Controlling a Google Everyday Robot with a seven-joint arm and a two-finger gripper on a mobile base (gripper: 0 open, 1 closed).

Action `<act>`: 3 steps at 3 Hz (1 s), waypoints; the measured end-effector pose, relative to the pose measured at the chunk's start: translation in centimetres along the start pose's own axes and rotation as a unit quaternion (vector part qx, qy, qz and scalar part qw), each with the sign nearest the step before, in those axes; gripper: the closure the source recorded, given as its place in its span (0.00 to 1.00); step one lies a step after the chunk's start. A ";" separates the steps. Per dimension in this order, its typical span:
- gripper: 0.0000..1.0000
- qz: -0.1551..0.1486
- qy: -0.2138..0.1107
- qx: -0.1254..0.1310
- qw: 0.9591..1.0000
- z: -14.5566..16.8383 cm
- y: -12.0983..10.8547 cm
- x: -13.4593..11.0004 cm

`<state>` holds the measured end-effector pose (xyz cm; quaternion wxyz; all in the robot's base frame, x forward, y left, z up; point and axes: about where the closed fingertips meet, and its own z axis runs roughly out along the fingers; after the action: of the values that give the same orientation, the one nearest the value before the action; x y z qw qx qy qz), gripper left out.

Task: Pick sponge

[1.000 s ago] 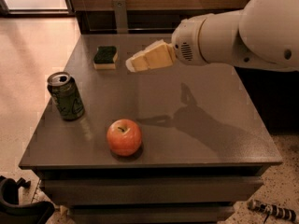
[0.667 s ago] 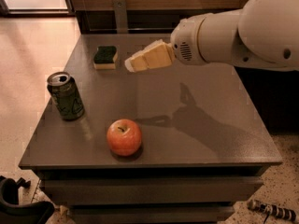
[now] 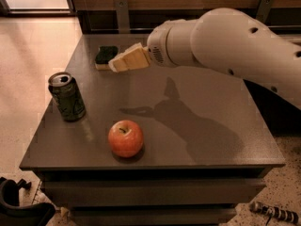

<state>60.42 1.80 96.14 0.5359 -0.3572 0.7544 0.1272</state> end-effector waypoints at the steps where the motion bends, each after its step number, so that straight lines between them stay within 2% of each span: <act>1: 0.00 -0.009 -0.018 0.002 1.000 4.5 1.2 -0.7; 2: 0.00 0.004 -0.043 -0.007 0.999 9.0 2.4 -0.8; 3: 0.00 0.031 -0.065 -0.020 0.997 13.2 3.4 -0.5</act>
Offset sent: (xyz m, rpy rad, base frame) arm 0.0858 0.1313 -0.0685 0.1481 -0.0484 0.0376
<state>67.70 12.02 90.72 0.5718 -0.3353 0.7262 0.1821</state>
